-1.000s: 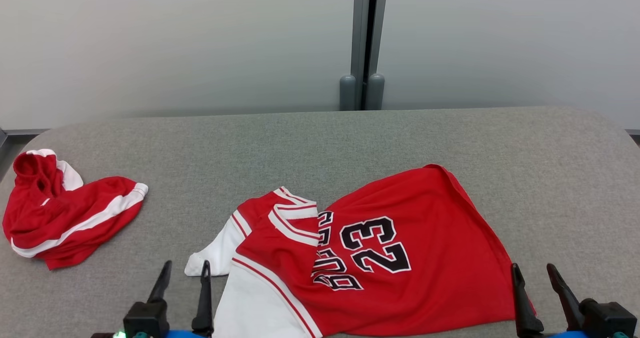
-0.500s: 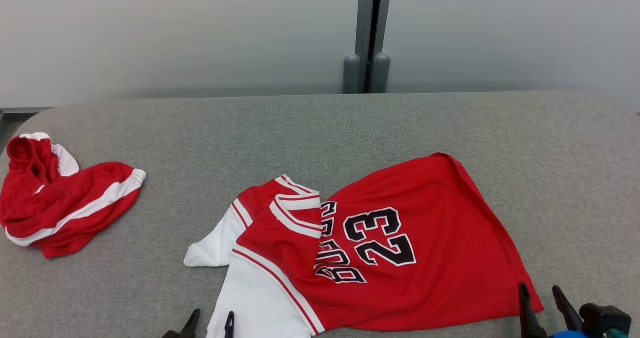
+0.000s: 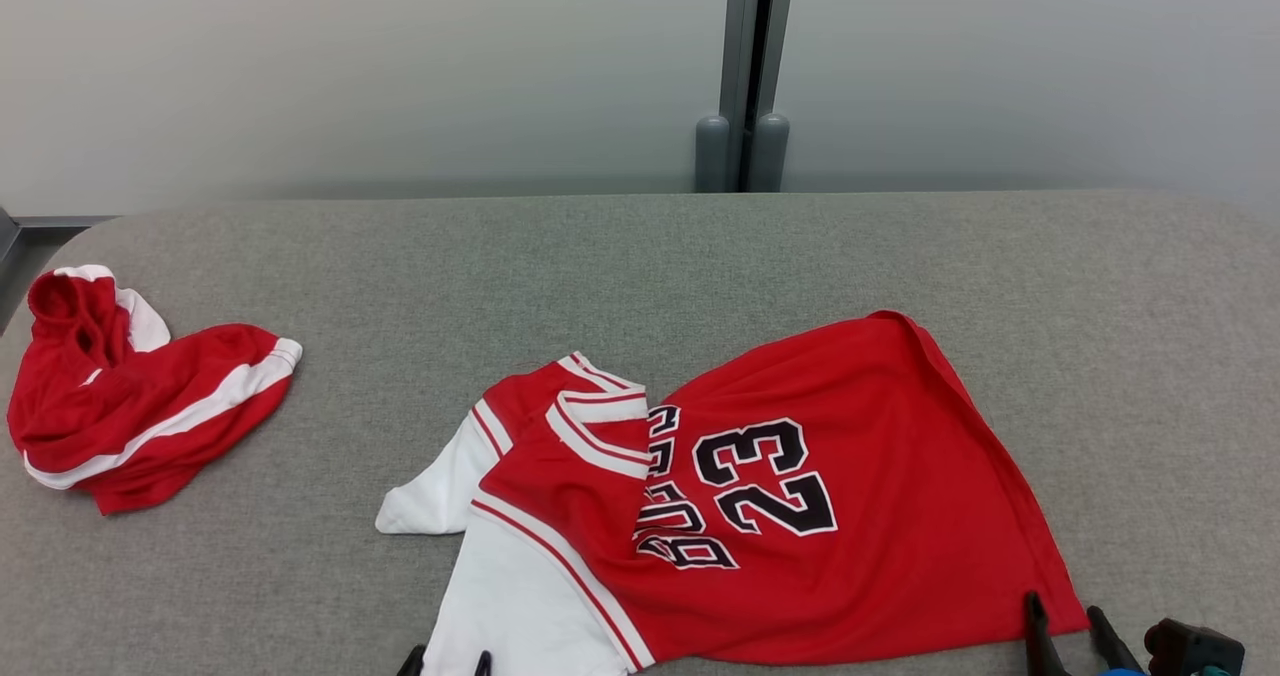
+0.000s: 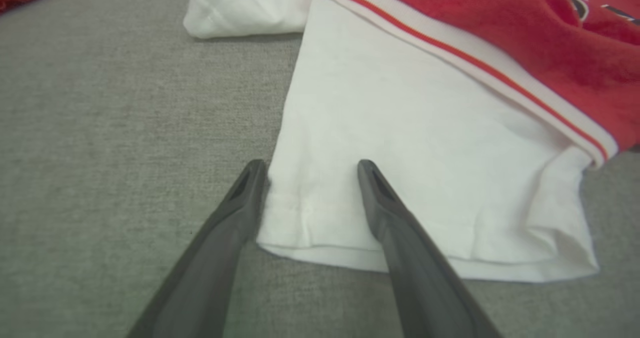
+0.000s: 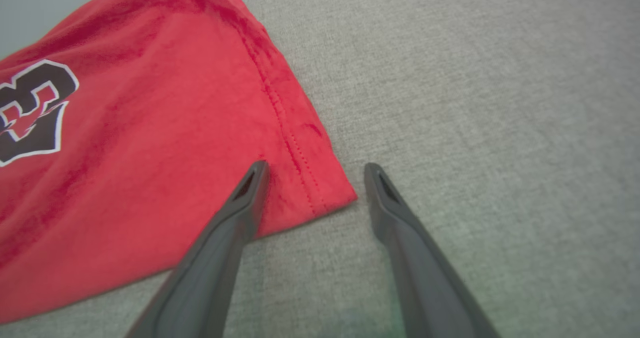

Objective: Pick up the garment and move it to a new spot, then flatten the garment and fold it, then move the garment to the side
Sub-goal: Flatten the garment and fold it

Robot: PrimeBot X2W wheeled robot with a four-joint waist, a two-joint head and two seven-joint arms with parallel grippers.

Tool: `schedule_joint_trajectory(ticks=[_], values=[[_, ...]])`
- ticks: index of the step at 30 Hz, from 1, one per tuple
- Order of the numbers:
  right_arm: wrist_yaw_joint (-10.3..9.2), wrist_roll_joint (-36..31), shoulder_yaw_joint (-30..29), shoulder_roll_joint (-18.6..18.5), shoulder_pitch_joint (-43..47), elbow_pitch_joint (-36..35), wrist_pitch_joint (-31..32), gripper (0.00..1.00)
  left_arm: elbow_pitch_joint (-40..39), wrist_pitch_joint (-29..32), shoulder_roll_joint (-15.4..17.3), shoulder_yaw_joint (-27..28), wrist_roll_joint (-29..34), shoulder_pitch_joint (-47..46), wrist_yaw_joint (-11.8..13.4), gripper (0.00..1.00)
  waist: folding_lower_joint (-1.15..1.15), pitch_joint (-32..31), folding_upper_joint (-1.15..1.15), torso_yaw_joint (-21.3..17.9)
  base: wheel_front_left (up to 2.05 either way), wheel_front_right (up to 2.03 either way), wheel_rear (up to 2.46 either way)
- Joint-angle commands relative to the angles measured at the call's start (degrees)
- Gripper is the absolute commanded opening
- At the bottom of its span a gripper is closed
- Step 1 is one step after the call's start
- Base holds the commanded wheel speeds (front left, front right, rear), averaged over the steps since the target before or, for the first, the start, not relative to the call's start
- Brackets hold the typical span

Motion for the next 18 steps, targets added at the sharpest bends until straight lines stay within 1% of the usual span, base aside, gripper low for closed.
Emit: schedule_joint_trajectory(ticks=[1, 5, 8, 9, 10, 11, 12, 14, 18], values=[[0.01, 0.26, 0.28, -0.09, -0.61, 0.86, 0.02, 1.00, 1.48, 0.61, -0.24, -0.81, -0.30, 0.19, -0.47, 1.00, 0.00, 0.01, 0.00, 0.03, 0.00, 0.00, 0.00], [0.04, 1.22, 1.94, 0.07, -1.64, 3.14, 0.11, 1.00, 3.11, 0.70, -0.41, -2.86, -1.59, -0.52, -0.54, 1.00, 0.00, 0.17, 0.00, 0.13, 0.00, 0.00, 0.00], [0.09, 3.41, 4.19, 0.81, -2.52, 5.06, 0.27, 1.00, 4.76, 0.83, -0.52, -5.03, -3.04, -1.08, -0.58, 1.00, 0.00, 0.25, 0.00, 0.21, 0.00, 0.00, 0.00], [0.11, 3.99, 4.99, 1.00, -2.72, 5.42, 0.35, 0.84, 5.31, 0.89, -0.58, -5.96, -3.83, -1.09, -0.59, 1.00, 0.00, 0.24, 0.00, 0.19, 0.00, 0.00, 0.00], [0.14, 4.34, 5.97, 1.12, -2.85, 5.74, 0.40, 0.40, 6.08, 0.98, -0.62, -6.95, -4.89, -1.17, -0.59, 1.00, 0.00, 0.22, 0.00, 0.15, 0.00, 0.00, 0.00], [0.15, 4.72, 6.77, 1.20, -2.90, 5.91, 0.40, 0.06, 6.86, 1.08, -0.66, -7.95, -5.70, -1.36, -0.60, 0.74, 0.00, 0.19, 0.00, 0.12, 0.00, 0.00, 0.00], [0.15, 5.23, 7.35, 1.19, -3.00, 5.53, 0.40, 0.00, 7.41, 1.10, -0.68, -8.82, -6.40, -1.67, -0.61, 0.48, 0.00, 0.19, 0.00, 0.10, 0.00, 0.00, 0.00], [0.09, 5.83, 7.75, 0.83, -3.01, 4.13, 0.35, 0.00, 7.90, 1.10, -0.72, -10.06, -7.89, -2.40, -0.61, 0.00, 0.00, 0.27, 0.00, 0.07, 0.00, 0.00, 0.00], [0.02, 6.64, 8.17, -0.21, -1.99, 0.16, 0.00, 0.00, 5.68, 0.91, -0.37, -11.25, -11.52, -3.85, -0.56, 0.00, 0.00, 0.37, 0.00, 0.05, 0.00, 0.00, 0.00]])
